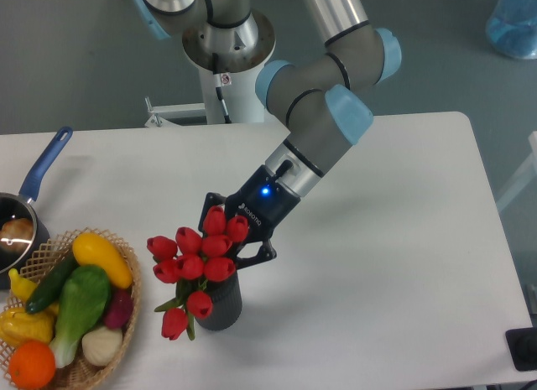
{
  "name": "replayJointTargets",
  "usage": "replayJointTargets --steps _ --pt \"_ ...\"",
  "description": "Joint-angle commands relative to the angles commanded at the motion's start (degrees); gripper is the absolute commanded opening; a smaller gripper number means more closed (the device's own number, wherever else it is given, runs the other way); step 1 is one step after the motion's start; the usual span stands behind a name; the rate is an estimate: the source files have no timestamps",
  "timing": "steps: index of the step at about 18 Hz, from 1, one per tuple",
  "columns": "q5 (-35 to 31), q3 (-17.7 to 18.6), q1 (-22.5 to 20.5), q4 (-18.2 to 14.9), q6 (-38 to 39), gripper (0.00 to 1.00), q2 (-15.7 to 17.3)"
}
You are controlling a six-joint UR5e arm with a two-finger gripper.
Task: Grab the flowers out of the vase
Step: 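Lift the gripped tulips up and out of the grey vase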
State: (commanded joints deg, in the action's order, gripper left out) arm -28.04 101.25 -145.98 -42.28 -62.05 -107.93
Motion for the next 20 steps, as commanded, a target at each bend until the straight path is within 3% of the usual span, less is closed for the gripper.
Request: replayJointTargets --steps 20 --pt "12.0 -0.9 -5.6 0.0 4.6 0.32 4.4"
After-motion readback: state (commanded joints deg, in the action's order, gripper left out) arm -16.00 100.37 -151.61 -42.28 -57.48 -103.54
